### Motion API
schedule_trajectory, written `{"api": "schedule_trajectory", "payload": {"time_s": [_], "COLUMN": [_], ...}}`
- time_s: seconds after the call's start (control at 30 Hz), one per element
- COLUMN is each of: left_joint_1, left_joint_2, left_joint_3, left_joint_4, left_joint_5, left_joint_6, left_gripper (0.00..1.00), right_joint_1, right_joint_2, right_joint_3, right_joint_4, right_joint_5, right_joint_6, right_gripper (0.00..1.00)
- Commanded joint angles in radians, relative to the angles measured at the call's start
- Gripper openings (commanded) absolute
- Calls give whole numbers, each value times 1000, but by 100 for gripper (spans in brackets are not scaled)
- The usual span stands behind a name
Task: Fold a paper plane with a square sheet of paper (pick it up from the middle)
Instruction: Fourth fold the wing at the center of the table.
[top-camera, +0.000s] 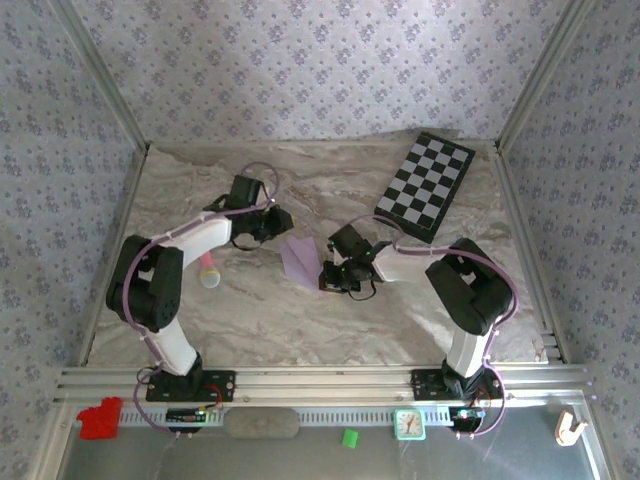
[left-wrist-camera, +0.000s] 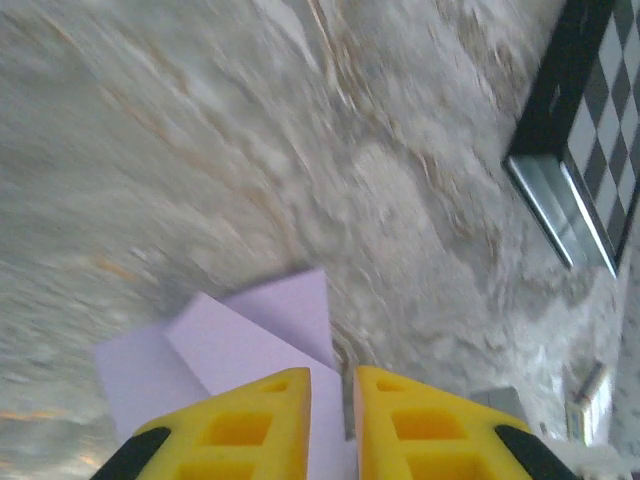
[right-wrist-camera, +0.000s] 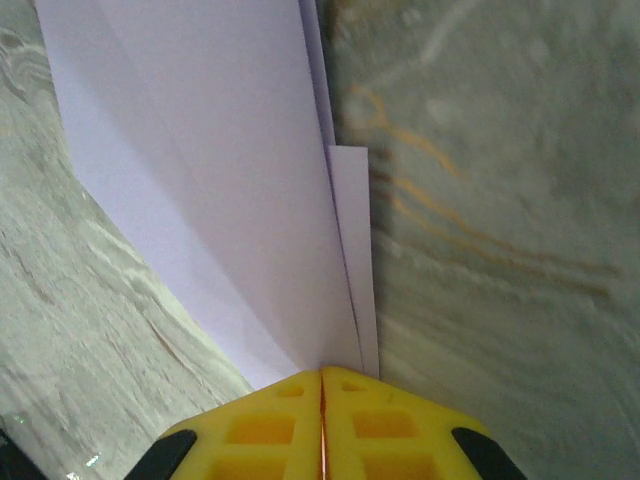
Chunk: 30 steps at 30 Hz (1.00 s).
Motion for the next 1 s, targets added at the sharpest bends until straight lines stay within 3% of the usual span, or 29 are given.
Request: {"api": "schedule_trajectory", "payload": {"time_s": [0.0, 0.13, 0.5, 0.97], "left_joint_1": [-33, -63, -74, -72], "left_joint_2": [37, 91, 175, 202], "left_joint_3": [-68, -69, -68, -68], "left_joint_4": [102, 128, 15, -41], "left_joint_5": [81, 91, -17, -46], "left_joint_6": [-98, -100, -59, -40], "left_gripper": [18, 16, 11, 7], "right_joint_1": [-1, -12, -19, -43], "right_joint_2": [-23, -26, -75, 139], "right_joint_3": [-64, -65, -28, 173], "right_joint_4": [-69, -46, 27, 72], "right_joint_5": [-4, -34, -97, -92], "right_joint_6": [71, 75, 24, 9], "right_gripper": [9, 9, 10, 5]}}
